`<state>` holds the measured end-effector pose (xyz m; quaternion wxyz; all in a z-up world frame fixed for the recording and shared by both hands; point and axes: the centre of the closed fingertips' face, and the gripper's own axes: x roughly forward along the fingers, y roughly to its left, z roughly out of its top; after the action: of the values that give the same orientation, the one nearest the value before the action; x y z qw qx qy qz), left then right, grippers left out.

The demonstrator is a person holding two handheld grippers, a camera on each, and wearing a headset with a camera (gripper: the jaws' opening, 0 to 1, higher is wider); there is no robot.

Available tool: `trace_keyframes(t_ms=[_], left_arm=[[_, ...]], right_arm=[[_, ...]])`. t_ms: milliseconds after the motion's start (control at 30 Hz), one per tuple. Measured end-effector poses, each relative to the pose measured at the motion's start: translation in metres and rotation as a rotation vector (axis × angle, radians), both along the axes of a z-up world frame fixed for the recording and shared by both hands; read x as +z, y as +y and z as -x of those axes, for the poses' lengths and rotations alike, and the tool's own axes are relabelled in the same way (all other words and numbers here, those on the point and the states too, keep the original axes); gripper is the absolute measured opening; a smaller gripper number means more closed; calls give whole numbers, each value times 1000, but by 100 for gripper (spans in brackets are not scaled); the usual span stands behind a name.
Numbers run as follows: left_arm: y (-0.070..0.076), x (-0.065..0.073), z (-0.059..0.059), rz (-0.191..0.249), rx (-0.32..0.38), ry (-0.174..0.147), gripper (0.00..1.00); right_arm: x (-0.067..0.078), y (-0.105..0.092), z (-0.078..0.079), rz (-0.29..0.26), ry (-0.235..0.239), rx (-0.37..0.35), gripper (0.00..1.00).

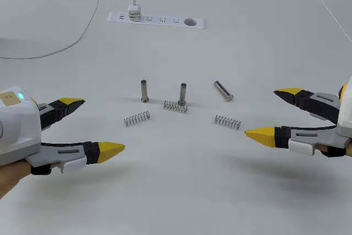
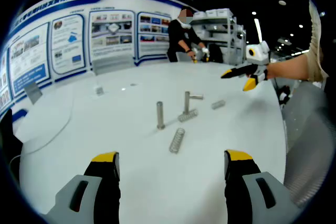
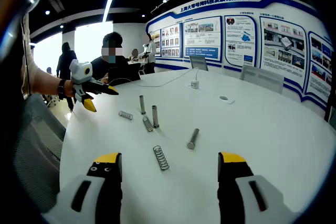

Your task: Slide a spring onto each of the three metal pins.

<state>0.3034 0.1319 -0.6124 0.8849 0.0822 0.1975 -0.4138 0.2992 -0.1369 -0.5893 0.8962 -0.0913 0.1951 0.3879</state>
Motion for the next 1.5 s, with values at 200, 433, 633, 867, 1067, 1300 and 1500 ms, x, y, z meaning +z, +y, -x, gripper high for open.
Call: trace_keyframes(t_ms=[200,433,633,867,1067,1300,1500], left_arm=[[0,-1,0,3,0,1,83],[-1,0,-1,5,0,1,83],[-2,0,0,4,-3,1,83],[-1,0,0,4,-2,0,83],[-1,0,0,7,1,1,82],[-4,0,0,8,-2,0,82],[-5,1,0,12,-2,-2,82]], right_arm=[[0,1,0,0,0,0,75],[1,-2,-1,3,1,-6,75],[2,-3,-1,5,5,-7,74],[3,-2,-5,10,7,-12,73],[5,-2,-12,14,11,-20,71],[9,4,-27,26,16,-28,68],[8,10,-44,61,25,-39,63]])
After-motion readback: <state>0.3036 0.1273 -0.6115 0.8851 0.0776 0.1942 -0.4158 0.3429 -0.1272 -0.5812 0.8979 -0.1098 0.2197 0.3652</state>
